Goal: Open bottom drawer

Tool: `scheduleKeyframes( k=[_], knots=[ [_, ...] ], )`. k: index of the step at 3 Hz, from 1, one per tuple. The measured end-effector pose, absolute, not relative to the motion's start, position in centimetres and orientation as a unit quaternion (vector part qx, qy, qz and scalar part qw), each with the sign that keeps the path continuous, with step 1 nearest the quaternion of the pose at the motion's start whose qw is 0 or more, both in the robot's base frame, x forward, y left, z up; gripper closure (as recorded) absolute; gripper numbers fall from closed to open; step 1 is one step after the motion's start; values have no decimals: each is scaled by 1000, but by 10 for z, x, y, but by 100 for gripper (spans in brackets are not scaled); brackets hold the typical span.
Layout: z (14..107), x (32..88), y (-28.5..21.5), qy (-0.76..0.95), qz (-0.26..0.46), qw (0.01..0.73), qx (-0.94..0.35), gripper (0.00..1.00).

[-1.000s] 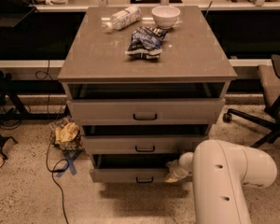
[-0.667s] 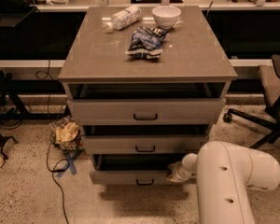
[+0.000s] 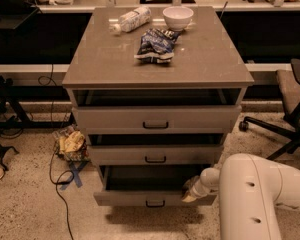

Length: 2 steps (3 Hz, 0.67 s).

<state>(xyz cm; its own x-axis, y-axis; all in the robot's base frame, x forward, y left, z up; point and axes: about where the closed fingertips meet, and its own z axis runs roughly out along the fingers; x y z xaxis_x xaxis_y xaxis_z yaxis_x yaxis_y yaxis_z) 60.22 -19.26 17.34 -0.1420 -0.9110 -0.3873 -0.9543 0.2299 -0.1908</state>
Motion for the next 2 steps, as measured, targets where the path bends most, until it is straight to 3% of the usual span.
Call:
scheduleKeyframes(
  k=[2],
  knots=[
    [167, 580, -201, 761, 62, 232, -603, 59]
  ],
)
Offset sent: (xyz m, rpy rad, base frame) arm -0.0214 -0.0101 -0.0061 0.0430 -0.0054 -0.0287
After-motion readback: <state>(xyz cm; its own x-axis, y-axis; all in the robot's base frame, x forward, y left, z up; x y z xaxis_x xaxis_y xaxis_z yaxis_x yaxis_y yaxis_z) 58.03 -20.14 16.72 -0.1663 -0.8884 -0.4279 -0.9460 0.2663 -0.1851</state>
